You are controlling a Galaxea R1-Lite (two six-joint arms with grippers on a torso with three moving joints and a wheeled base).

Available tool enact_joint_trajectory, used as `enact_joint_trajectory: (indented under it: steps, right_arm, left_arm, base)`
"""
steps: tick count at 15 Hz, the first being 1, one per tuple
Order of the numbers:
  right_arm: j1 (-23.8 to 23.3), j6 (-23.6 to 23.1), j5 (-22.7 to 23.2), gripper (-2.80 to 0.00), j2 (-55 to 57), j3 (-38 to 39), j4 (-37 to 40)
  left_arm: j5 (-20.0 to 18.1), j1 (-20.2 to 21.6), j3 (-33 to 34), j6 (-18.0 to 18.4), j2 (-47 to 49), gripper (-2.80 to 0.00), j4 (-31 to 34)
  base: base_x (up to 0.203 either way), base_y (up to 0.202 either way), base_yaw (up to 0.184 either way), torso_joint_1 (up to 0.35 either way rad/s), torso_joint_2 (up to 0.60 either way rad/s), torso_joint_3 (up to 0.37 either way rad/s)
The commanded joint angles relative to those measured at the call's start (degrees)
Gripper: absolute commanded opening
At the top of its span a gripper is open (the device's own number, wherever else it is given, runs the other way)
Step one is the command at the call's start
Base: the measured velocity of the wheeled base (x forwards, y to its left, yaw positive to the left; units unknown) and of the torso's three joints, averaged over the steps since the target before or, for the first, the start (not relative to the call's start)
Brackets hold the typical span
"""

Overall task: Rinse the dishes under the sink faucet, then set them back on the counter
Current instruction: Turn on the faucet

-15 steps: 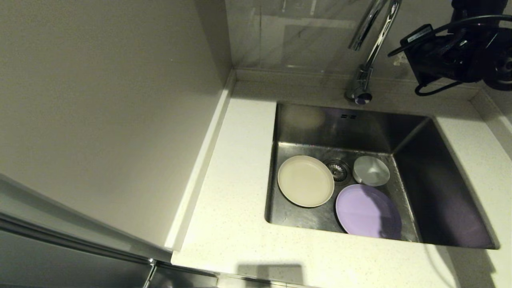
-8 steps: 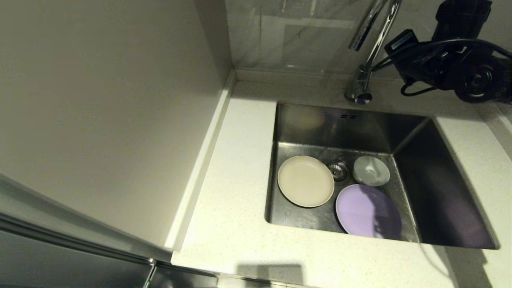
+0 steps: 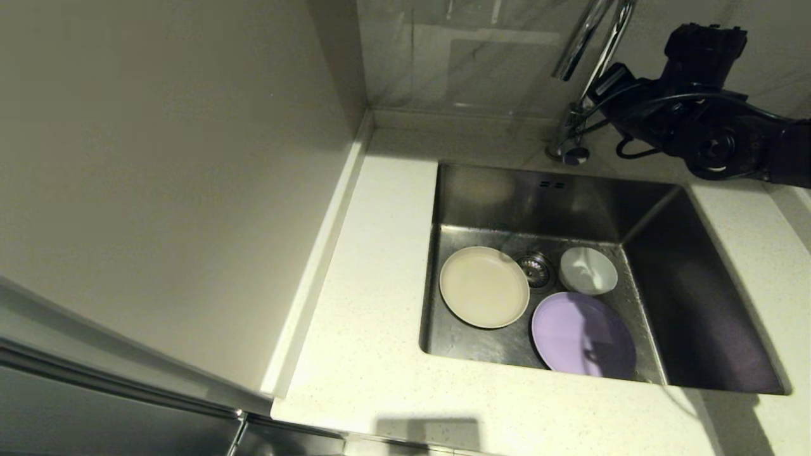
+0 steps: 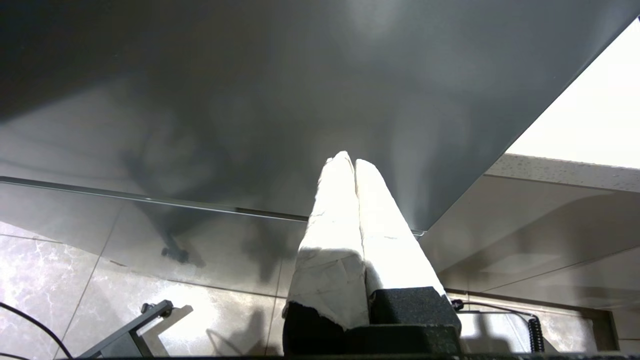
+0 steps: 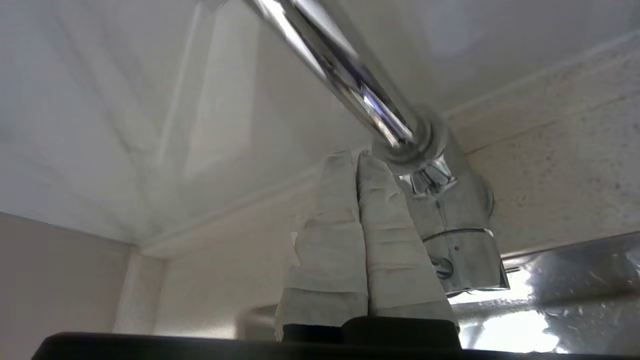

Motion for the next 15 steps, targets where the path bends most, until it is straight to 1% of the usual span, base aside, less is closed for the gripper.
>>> enact_joint_trajectory:
  steps: [1, 7, 13, 15]
  right_arm:
    - [0.01, -0.46, 0.05, -2.80, 0.96, -0.07, -0.21]
    - [0.01, -1.63, 1.40, -2.80, 1.40, -0.07, 0.14]
    - [-1.15, -4.76, 2.79, -2.80, 0.68, 0.54, 0.51]
    - [-1.82, -5.86, 3.43, -2.80, 0.09, 1.22, 3.09]
  left_arm:
    - [0.04, 0.00, 0.00, 0.02, -0.18, -2.80, -0.02]
    - [0.04, -0.06, 0.00, 0.00, -0.18, -2.80, -0.02]
    - [0.04, 0.00, 0.00, -0.02, -0.18, -2.80, -0.02]
    - [0.04, 0.00, 0.00, 0.03, -0.26, -2.80, -0.02]
  base:
    - [0.000, 0.000, 0.000, 0.000, 0.00, 0.000]
    - [0.000, 0.000, 0.000, 0.000, 0.00, 0.000]
    - [0.000, 0.000, 0.000, 0.000, 0.00, 0.000]
    - [0.000, 0.000, 0.000, 0.000, 0.00, 0.000]
